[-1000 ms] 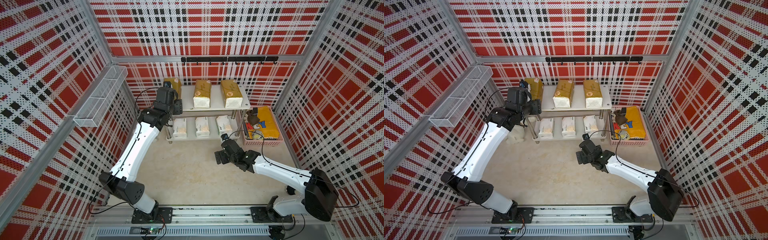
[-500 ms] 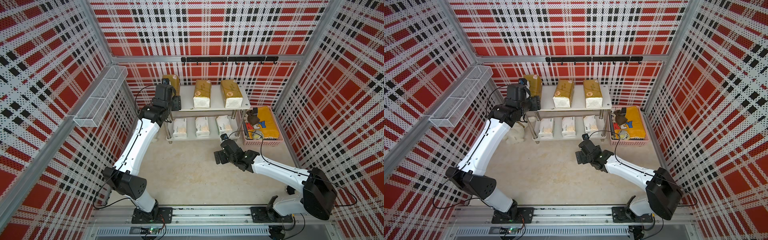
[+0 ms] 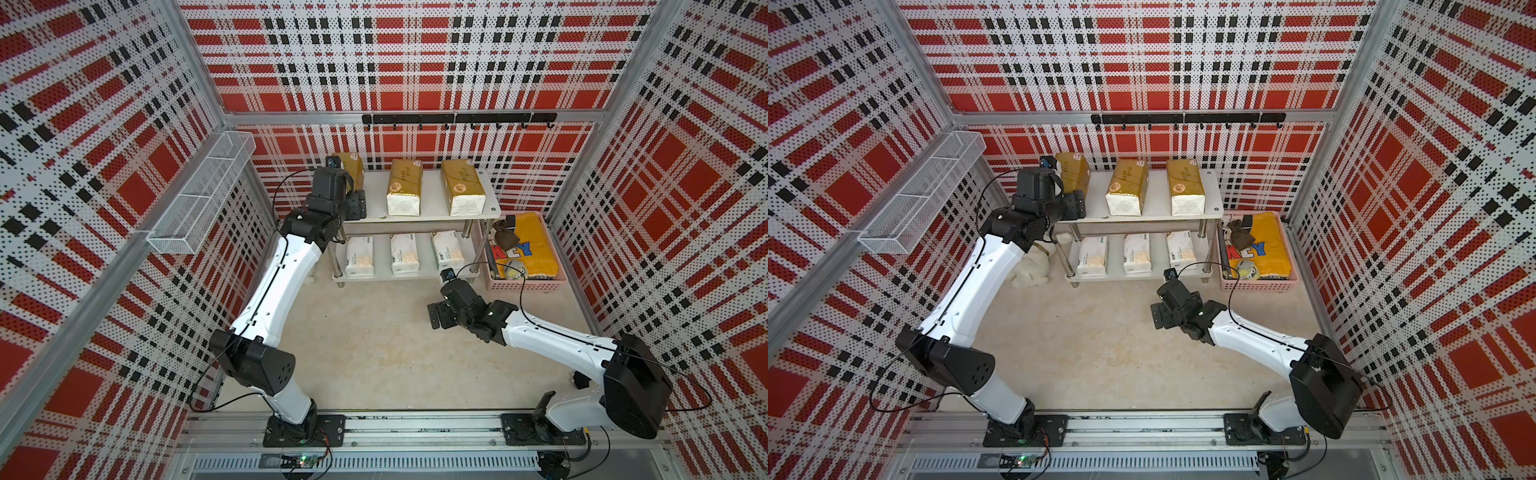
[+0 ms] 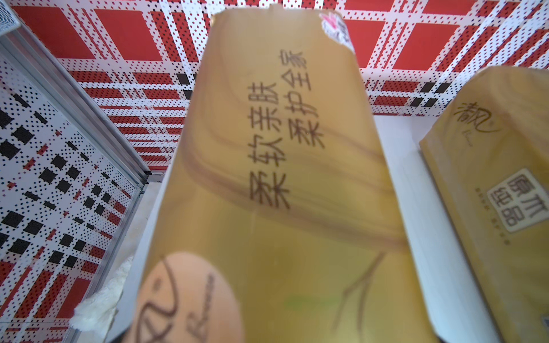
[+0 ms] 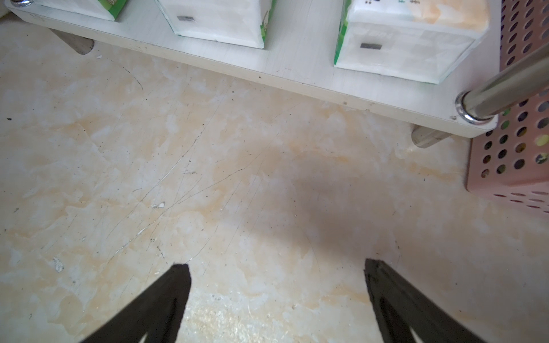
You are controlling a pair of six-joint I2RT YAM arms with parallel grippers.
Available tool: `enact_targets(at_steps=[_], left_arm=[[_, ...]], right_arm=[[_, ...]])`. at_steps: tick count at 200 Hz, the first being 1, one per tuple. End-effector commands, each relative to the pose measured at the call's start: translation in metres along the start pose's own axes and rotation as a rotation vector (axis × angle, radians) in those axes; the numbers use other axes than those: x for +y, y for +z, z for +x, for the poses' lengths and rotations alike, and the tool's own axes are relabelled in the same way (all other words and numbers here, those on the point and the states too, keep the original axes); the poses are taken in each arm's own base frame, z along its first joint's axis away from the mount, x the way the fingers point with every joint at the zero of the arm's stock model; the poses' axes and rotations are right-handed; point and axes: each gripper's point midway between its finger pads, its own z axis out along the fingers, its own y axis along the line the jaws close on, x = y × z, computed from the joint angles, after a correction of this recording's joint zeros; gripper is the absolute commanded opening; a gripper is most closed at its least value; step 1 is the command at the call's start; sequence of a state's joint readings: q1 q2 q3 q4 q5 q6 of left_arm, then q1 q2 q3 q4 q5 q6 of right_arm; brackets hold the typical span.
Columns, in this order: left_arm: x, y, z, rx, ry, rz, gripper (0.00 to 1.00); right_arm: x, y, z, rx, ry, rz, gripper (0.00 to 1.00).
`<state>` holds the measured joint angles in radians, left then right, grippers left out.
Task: Place the tissue boxes on the shelf by color
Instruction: Place a box of tissues on the shelf.
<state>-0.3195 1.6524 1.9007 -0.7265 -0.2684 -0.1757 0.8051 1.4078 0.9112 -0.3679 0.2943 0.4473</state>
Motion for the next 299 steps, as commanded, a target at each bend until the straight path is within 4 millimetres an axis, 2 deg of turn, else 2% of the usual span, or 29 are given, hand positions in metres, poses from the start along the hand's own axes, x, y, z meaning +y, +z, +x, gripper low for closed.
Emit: enact_targets(at_steps=[1, 36, 124, 214, 266, 299], left_arm=[[-0.003, 0.003, 0.003, 0.001, -0.006, 0.000, 0.84], [-0.002, 0.000, 0.002, -0.006, -0.010, -0.008, 0.89], [0.002, -0.013, -0.002, -0.044, -0.036, -0.019, 0.87], [0.001, -0.013, 0.003, -0.039, -0.032, -0.007, 0.86], [0.003, -0.014, 0.002, -0.048, -0.039, -0.025, 0.95], [0.005, -0.019, -0.002, -0.062, -0.041, -0.025, 0.97]], right_arm=[[0.003, 0.004, 0.006, 0.009, 0.001, -0.002, 1.00], [0.004, 0.005, 0.006, 0.012, 0.004, -0.006, 1.00], [0.005, 0.006, 0.006, 0.015, 0.003, -0.009, 1.00], [0.006, 0.006, 0.006, 0.017, 0.002, -0.010, 1.00], [0.006, 0.007, 0.006, 0.016, 0.002, -0.010, 1.00], [0.007, 0.008, 0.007, 0.019, 0.000, -0.012, 1.00]])
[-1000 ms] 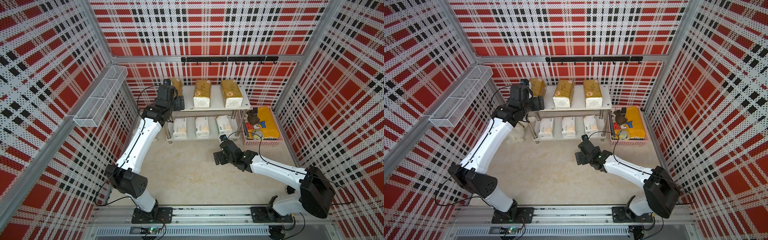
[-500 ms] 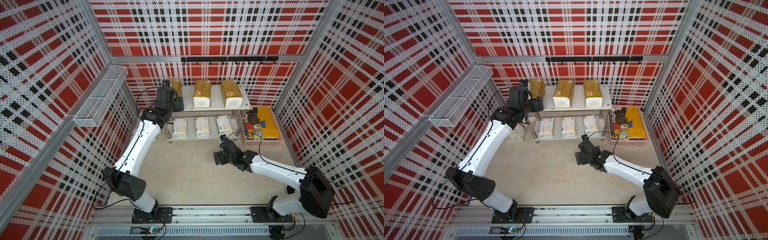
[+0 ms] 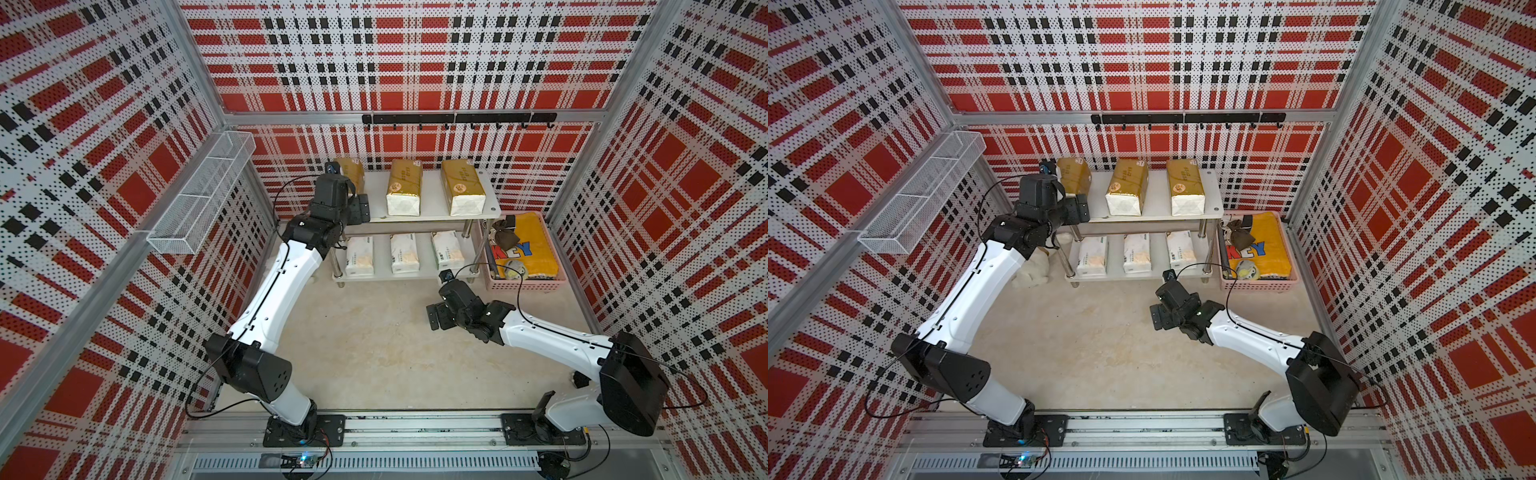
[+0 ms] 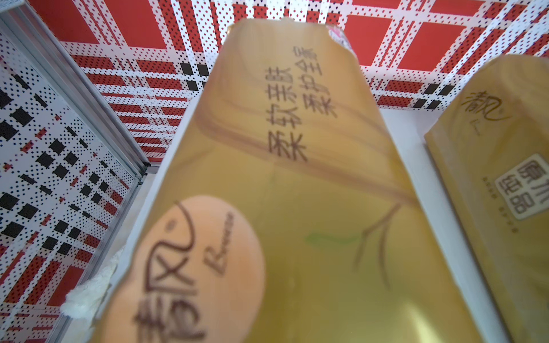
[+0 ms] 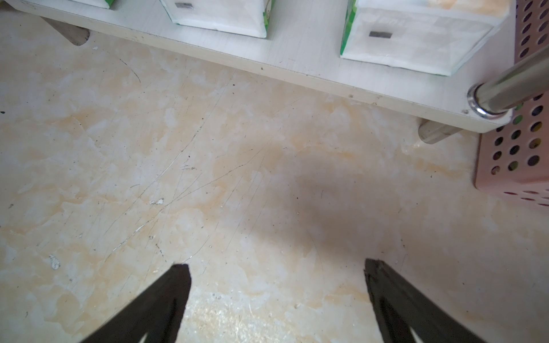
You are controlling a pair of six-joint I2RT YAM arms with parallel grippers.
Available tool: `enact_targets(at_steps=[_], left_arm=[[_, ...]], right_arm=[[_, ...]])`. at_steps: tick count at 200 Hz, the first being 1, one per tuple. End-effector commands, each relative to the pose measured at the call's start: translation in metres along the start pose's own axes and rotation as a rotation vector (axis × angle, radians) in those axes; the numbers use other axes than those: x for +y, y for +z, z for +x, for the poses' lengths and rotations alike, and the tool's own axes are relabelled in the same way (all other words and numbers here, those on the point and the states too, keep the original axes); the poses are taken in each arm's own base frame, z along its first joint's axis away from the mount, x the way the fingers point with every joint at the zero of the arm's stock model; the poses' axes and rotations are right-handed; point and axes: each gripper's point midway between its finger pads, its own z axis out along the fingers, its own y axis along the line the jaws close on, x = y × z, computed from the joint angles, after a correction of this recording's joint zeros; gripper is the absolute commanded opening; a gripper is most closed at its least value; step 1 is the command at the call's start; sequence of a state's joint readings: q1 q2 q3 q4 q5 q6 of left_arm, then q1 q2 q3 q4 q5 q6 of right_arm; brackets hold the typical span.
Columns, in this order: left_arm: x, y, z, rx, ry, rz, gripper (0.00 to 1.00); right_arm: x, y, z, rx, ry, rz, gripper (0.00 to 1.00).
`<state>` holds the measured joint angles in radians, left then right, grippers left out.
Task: Place the tissue boxes on the shelf by color
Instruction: Place a box of tissues on the shelf.
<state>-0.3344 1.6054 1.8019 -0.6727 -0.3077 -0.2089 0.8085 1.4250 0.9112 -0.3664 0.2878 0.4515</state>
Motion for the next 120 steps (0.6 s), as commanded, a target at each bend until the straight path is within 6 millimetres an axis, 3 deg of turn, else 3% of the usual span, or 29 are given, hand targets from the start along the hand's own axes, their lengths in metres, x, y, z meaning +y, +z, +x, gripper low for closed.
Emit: enact_targets(at_steps=[1, 120], left_arm=[[0.0022, -0.0166, -0.0134, -0.052, -0.014, 0.000, 0.97], [0.0022, -0.0238, -0.0063, -0.052, -0.019, 0.014, 0.99]], right_arm=[[0.0044, 0.0033, 0.0021, 0.001, 0.003, -0.009, 1.00], [0.0061, 0.0020, 0.0001, -0.003, -0.003, -0.014, 1.00]])
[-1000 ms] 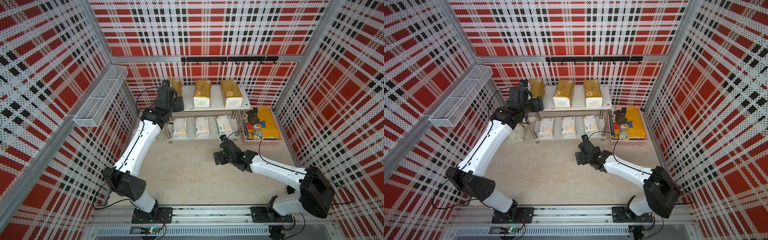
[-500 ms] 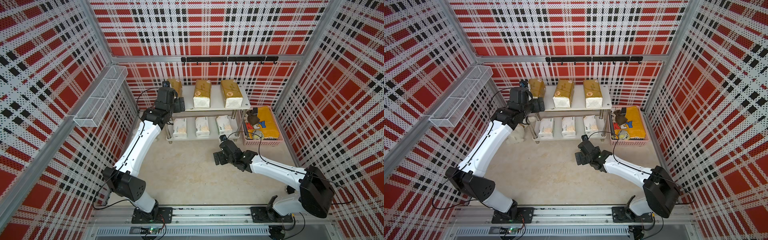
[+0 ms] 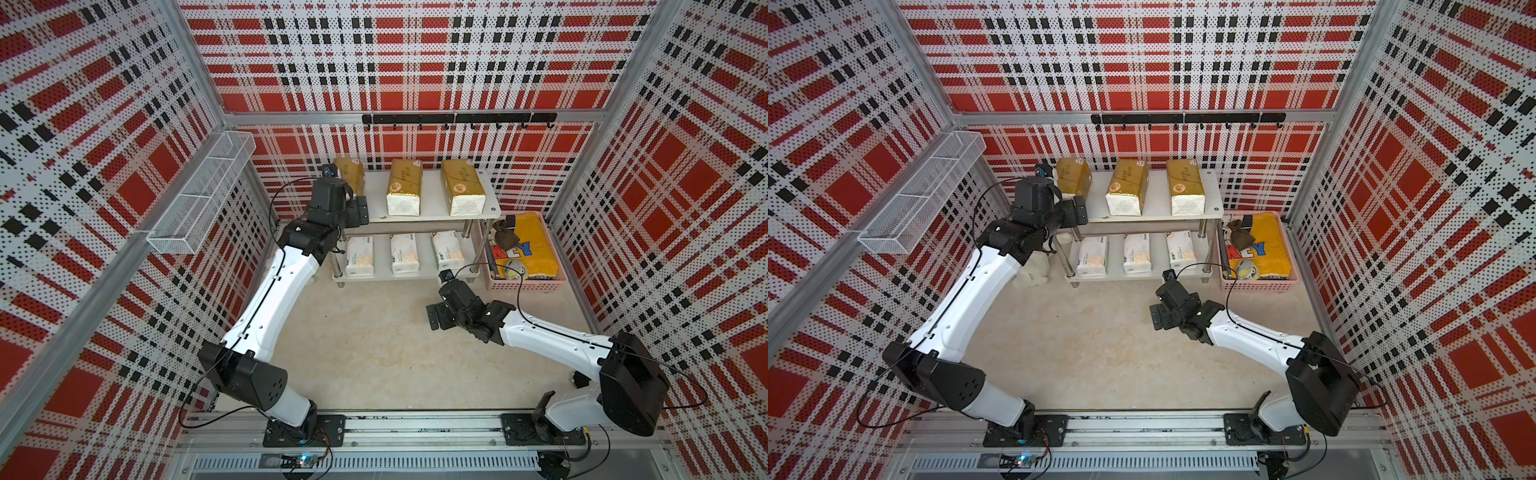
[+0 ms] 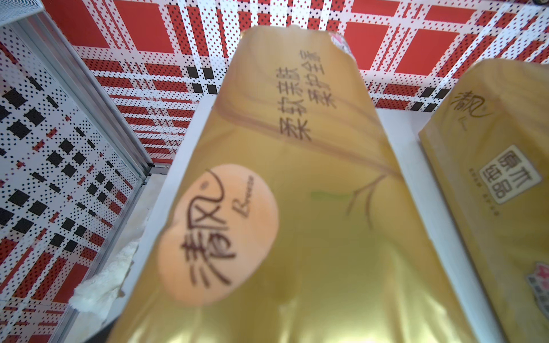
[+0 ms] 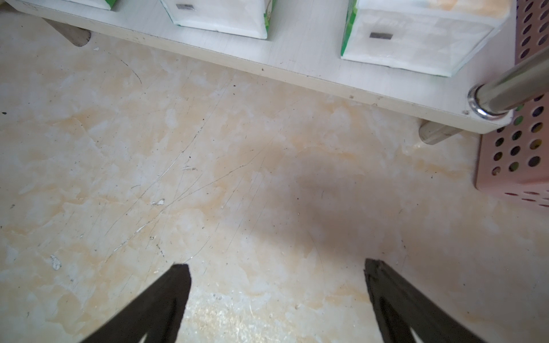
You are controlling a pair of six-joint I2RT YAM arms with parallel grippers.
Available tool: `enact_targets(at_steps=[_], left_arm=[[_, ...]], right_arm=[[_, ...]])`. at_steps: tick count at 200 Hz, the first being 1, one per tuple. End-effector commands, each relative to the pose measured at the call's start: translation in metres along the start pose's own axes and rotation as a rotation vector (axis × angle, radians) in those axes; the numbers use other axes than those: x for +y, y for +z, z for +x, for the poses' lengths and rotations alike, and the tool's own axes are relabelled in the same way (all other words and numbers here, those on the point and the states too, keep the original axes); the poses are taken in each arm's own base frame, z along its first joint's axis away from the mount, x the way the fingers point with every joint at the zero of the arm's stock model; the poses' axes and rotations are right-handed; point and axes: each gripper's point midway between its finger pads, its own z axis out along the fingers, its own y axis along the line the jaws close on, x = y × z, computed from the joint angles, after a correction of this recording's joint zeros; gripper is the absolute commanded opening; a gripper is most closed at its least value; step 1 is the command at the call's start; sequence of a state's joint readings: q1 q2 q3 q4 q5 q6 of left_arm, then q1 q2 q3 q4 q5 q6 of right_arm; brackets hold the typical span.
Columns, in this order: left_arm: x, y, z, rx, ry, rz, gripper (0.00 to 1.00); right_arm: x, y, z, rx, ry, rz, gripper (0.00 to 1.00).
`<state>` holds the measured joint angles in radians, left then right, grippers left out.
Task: Place the tissue boxes on the shelf by color
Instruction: Place a box of tissues on the shelf.
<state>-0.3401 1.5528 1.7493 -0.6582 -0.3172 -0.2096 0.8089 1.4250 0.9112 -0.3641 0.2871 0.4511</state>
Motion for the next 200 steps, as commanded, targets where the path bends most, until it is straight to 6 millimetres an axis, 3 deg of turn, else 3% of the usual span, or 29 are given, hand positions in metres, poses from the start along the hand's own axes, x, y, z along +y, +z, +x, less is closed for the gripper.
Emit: enact_targets(at_steps=[1, 200], left_arm=[[-0.001, -0.011, -0.008, -0.036, -0.016, 0.015, 0.99], [-0.002, -0.030, 0.000, -0.053, -0.034, 0.028, 0.99]], right_arm=[[0.006, 0.002, 0.000, -0.002, -0.002, -0.013, 1.00], [0.009, 0.003, 0.000, -0.001, -0.007, -0.015, 1.00]])
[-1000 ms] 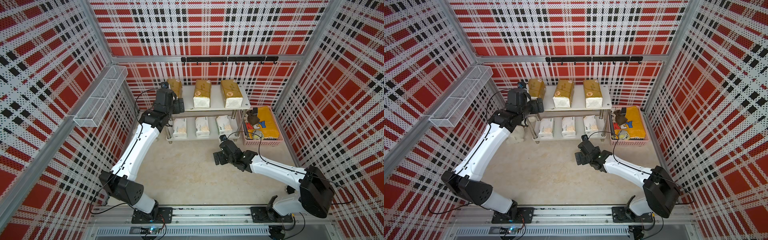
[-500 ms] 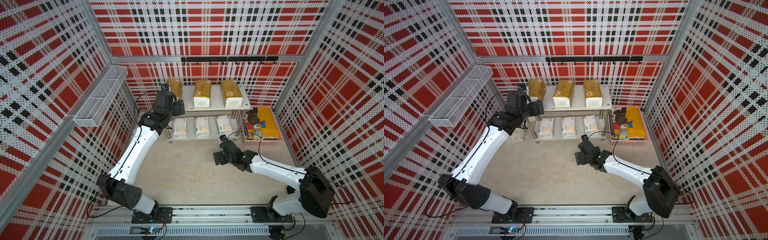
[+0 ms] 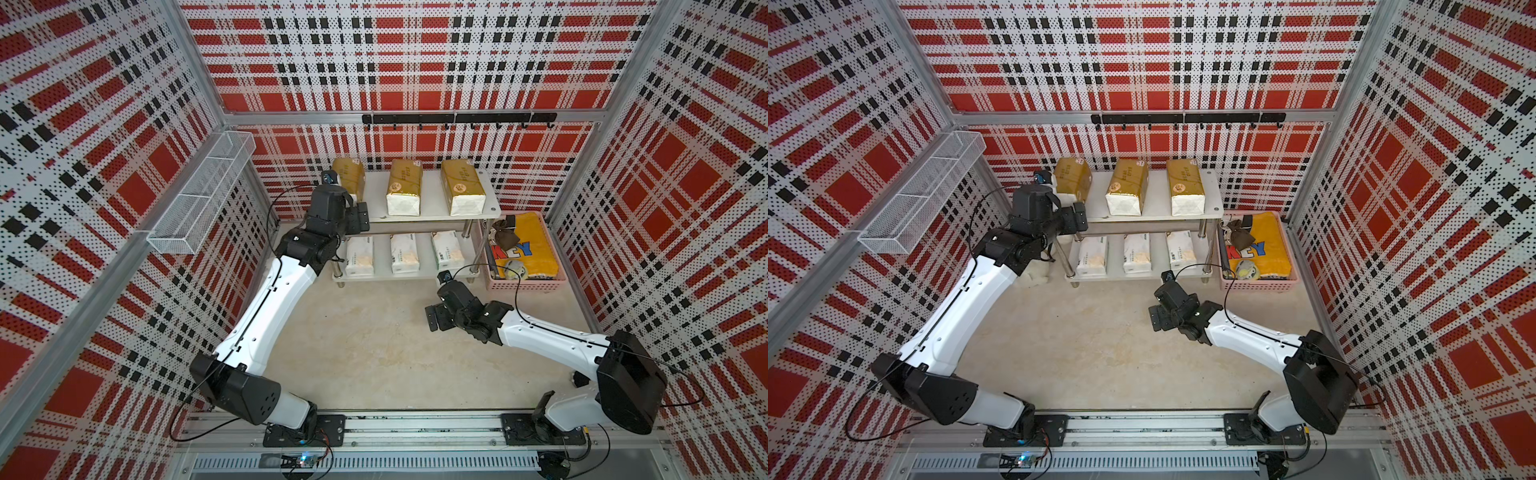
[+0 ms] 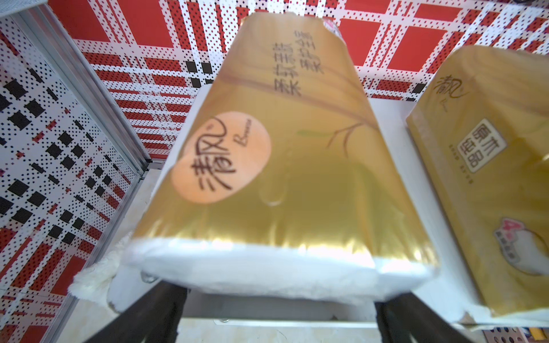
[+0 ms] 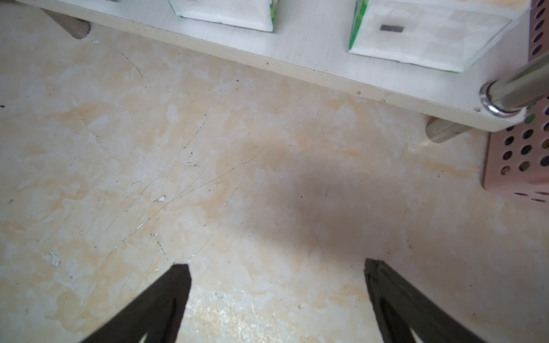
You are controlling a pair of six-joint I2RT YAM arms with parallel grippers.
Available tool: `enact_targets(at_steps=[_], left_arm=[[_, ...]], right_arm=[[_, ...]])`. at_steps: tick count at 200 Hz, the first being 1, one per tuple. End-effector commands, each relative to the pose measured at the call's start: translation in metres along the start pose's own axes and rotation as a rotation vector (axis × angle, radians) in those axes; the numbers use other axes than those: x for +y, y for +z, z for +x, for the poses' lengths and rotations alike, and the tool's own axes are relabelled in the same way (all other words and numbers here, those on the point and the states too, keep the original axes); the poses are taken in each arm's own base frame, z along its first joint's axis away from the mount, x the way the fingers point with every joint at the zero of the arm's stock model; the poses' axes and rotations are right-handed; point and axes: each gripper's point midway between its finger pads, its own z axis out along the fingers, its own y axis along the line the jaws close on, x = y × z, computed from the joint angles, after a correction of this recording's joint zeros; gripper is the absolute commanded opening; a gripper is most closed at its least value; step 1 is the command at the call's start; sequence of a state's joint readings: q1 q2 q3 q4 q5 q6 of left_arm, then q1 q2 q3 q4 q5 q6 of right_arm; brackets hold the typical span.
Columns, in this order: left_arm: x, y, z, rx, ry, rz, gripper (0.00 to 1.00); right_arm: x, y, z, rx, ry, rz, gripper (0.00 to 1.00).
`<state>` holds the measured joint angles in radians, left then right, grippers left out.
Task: Place the tissue boxes on the shelf by color
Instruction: Place a box of tissues on the shelf, then reset both arms
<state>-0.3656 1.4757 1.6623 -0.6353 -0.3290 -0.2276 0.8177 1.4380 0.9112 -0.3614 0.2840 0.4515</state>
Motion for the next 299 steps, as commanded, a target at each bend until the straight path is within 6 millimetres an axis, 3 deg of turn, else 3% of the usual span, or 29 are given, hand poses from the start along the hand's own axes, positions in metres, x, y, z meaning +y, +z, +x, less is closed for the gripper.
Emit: enact_targets(at_steps=[1, 92, 136, 165, 180, 202, 238, 299], left_arm=[[0.000, -0.013, -0.009, -0.041, -0.023, 0.014, 0.99], [-0.012, -0.026, 0.003, -0.036, -0.027, 0.066, 0.99], [-0.008, -0.042, 0.012, -0.043, -0.056, 0.061, 0.99], [-0.018, -0.055, 0.026, -0.035, -0.058, 0.090, 0.99], [-0.026, -0.059, 0.044, -0.003, -0.046, 0.117, 0.99], [-0.036, -0.058, 0.088, 0.079, -0.008, 0.124, 0.99], [-0.029, -0.053, 0.161, 0.202, 0.034, 0.067, 0.98], [-0.037, -0.041, 0.248, 0.317, 0.017, 0.116, 0.98]], right_arm=[[0.005, 0.000, -0.004, -0.012, 0.002, -0.011, 1.00], [0.008, 0.001, -0.003, -0.010, -0.003, -0.014, 1.00], [0.009, 0.001, -0.002, -0.010, 0.000, -0.014, 1.00], [0.009, 0.000, -0.006, -0.016, 0.000, -0.009, 1.00], [0.007, -0.002, -0.007, -0.022, 0.000, 0.000, 1.00], [0.003, -0.006, -0.010, -0.033, 0.000, 0.015, 1.00], [-0.004, -0.012, -0.010, -0.049, 0.000, 0.042, 1.00], [-0.026, -0.012, -0.016, -0.081, 0.039, 0.118, 1.00]])
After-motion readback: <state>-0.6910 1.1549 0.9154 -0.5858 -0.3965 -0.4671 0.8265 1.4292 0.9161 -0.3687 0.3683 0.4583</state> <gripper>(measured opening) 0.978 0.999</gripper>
